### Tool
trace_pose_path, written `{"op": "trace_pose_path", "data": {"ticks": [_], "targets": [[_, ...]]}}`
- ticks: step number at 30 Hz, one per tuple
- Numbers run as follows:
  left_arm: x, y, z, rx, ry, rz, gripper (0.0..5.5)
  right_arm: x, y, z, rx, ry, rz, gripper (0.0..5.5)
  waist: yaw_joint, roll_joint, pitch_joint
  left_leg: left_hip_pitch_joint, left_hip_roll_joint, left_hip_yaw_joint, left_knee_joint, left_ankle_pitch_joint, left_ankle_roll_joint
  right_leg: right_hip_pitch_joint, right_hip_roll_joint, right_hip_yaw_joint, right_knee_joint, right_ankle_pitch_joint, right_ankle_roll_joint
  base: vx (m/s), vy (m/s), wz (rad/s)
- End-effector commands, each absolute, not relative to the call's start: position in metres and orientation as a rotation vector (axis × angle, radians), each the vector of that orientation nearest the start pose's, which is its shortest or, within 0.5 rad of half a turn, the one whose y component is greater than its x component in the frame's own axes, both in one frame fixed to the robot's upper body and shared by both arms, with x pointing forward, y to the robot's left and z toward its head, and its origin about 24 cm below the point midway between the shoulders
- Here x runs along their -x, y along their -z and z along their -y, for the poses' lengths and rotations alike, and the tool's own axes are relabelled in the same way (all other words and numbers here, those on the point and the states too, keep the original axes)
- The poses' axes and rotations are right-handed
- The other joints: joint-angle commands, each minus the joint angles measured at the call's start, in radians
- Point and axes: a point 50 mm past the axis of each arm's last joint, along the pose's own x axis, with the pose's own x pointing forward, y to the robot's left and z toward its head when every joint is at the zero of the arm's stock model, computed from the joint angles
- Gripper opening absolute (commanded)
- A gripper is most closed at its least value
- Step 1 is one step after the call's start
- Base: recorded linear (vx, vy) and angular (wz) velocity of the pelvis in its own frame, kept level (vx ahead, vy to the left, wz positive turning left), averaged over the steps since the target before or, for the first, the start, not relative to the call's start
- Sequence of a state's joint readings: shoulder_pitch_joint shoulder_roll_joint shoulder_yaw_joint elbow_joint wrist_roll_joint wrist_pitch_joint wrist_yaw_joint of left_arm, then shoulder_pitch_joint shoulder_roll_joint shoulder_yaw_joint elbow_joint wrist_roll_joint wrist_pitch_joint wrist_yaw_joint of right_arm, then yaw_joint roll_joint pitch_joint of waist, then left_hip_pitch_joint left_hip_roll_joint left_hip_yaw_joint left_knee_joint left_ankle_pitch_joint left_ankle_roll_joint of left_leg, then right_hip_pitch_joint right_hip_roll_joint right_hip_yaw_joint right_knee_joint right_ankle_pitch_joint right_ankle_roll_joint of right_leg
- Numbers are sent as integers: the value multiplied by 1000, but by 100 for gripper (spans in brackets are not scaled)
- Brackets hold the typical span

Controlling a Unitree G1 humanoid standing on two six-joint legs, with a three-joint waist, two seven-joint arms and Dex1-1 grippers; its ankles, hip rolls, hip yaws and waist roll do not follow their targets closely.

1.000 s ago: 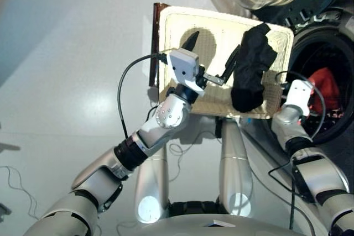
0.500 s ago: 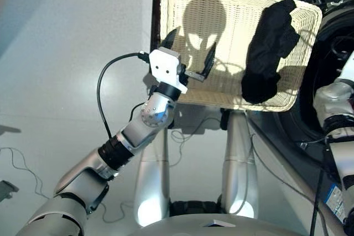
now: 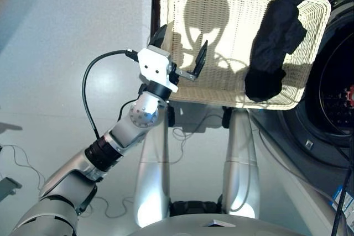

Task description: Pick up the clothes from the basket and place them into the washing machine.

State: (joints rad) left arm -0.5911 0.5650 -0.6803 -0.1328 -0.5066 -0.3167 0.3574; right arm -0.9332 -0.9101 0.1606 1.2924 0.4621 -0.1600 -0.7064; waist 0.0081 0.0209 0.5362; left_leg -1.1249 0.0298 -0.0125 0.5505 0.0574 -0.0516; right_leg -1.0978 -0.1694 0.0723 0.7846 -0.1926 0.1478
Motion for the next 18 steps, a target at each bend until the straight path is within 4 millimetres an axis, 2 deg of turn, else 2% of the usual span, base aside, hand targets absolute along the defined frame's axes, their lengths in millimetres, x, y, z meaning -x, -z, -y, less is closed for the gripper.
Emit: {"op": "trace_pose_path", "data": {"ticks": [1,6,9,11,14,15,16,17,18], "targets": [[-255,-208,-65,132,549,756,550,-272,-209,453,248,1406,131,550,-18,58,-16,46,42,37,92,-129,-51,-29,19,-2,-71,113,-26,0,0,0],[-257,-209,-61,151,545,752,550,-296,-200,427,129,1273,232,550,-23,52,-16,59,44,42,85,-129,-49,-18,21,-5,-78,114,-27,0,0,0],[-258,-209,-62,175,528,753,550,-314,-194,397,74,1151,320,550,-29,45,-16,70,47,45,80,-128,-48,-9,23,-5,-87,116,-28,0,0,0],[-259,-209,-64,191,506,751,550,-329,-192,358,-44,990,437,550,-38,35,-16,78,48,50,76,-128,-46,0,29,0,-94,117,-29,0,0,0],[-262,-208,-67,215,476,737,550,-334,-182,310,-287,823,538,550,-52,19,-16,87,50,54,74,-131,-43,5,32,2,-98,115,-31,0,0,0],[-265,-210,-71,217,444,741,550,-333,-178,272,-335,650,572,550,-59,10,-16,90,52,57,71,-131,-42,5,37,5,-100,116,-33,0,0,0],[-265,-211,-71,239,436,740,550,-328,-172,252,-416,543,593,550,-66,2,-16,92,51,58,72,-133,-40,6,38,9,-100,113,-34,0,0,0],[-265,-210,-72,246,428,736,550,-323,-169,243,-428,505,600,550,-70,-2,-16,94,50,61,75,-134,-40,10,37,11,-99,112,-34,0,0,0],[-265,-210,-73,246,428,735,550,-322,-168,242,-428,506,599,550,-69,-3,-16,96,50,62,75,-134,-39,11,37,11,-99,112,-34,0,0,0]]}}
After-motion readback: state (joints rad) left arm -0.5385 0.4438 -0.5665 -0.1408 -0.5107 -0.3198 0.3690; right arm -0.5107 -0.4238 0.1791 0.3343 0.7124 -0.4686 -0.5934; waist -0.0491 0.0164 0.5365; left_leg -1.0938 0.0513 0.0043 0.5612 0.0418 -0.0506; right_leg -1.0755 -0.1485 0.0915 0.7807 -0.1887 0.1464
